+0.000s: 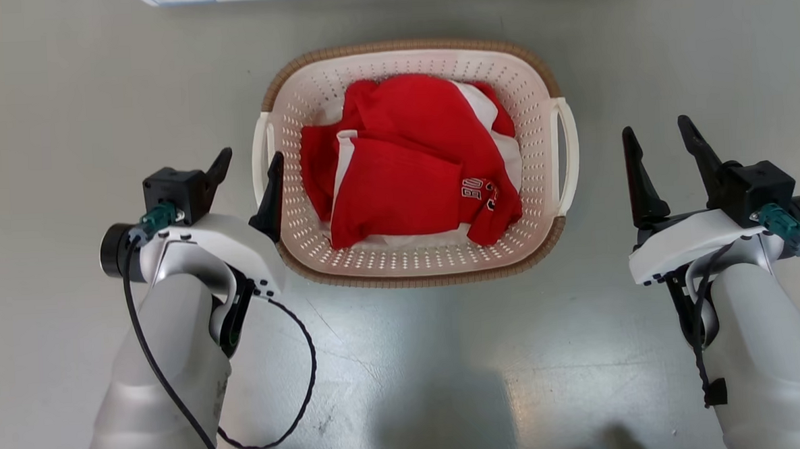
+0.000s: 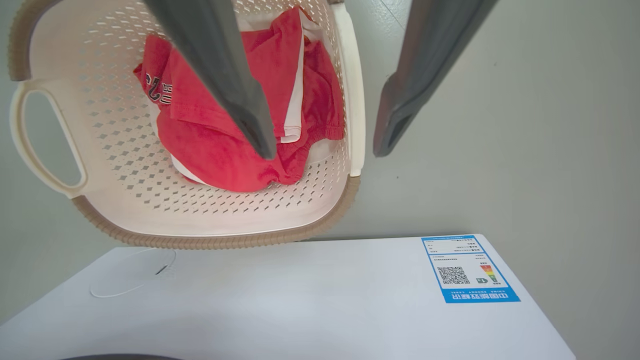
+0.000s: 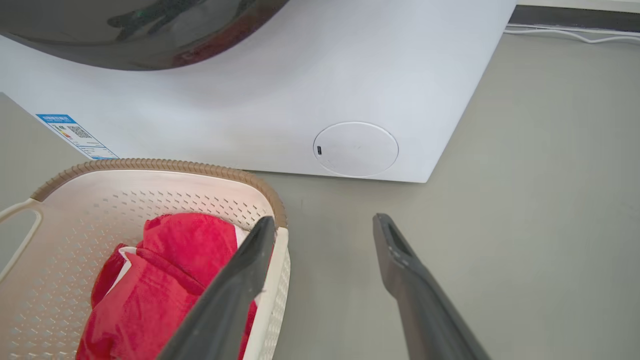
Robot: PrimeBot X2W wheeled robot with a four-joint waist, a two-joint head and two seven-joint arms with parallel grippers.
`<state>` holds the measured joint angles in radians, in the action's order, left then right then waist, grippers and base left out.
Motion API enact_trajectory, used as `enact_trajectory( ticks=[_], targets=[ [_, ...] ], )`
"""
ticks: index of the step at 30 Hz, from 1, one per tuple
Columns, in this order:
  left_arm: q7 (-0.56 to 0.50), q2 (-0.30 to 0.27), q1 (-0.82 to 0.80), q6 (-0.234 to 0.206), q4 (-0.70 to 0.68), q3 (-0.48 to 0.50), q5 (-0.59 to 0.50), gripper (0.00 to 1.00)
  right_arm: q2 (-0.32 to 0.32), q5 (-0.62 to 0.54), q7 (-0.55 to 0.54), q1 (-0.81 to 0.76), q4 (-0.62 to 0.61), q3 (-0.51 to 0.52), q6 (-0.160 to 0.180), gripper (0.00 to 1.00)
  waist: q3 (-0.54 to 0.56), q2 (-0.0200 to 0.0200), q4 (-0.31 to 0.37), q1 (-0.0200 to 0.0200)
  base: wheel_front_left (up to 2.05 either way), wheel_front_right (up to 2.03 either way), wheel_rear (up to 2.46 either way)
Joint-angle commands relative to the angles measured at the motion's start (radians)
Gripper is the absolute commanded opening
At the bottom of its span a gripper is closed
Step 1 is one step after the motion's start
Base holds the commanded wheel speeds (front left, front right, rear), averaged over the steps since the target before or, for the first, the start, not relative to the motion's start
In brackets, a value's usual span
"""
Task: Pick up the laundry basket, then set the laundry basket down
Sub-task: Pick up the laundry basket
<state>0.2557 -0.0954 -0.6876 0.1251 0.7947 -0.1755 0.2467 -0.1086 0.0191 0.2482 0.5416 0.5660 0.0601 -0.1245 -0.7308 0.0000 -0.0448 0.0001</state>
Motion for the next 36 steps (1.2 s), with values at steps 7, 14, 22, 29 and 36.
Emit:
enact_trajectory(
  ticks=[7,14,22,29,36],
  targets=[
    [0.006,-0.031,-0.047,0.006,0.015,0.003,0.019,1.00,0.020,0.002,0.014,0.027,0.010,-0.044,-0.006,1.00,-0.058,0.0000,-0.001,-0.0001,0.00,0.00,0.00],
    [0.006,-0.036,-0.086,0.006,0.037,-0.020,0.031,1.00,0.023,0.002,0.014,0.061,0.023,-0.052,-0.006,1.00,-0.104,0.0000,-0.010,-0.0001,0.00,0.00,0.00],
    [0.006,-0.038,-0.120,0.006,0.068,-0.038,0.032,1.00,0.022,0.001,0.014,0.083,0.032,-0.055,-0.006,1.00,-0.139,0.0000,-0.018,-0.0001,0.00,0.00,0.00],
    [0.006,-0.039,-0.148,0.006,0.087,-0.053,0.029,1.00,0.028,0.001,0.014,0.100,0.041,-0.061,-0.006,1.00,-0.173,0.0000,-0.018,-0.0001,0.00,0.00,0.00],
    [0.006,-0.036,-0.183,0.006,0.111,-0.061,0.029,1.00,0.035,-0.003,0.014,0.120,0.054,-0.066,-0.006,1.00,-0.205,0.0000,-0.022,-0.0001,0.00,0.00,0.00]
  ],
)
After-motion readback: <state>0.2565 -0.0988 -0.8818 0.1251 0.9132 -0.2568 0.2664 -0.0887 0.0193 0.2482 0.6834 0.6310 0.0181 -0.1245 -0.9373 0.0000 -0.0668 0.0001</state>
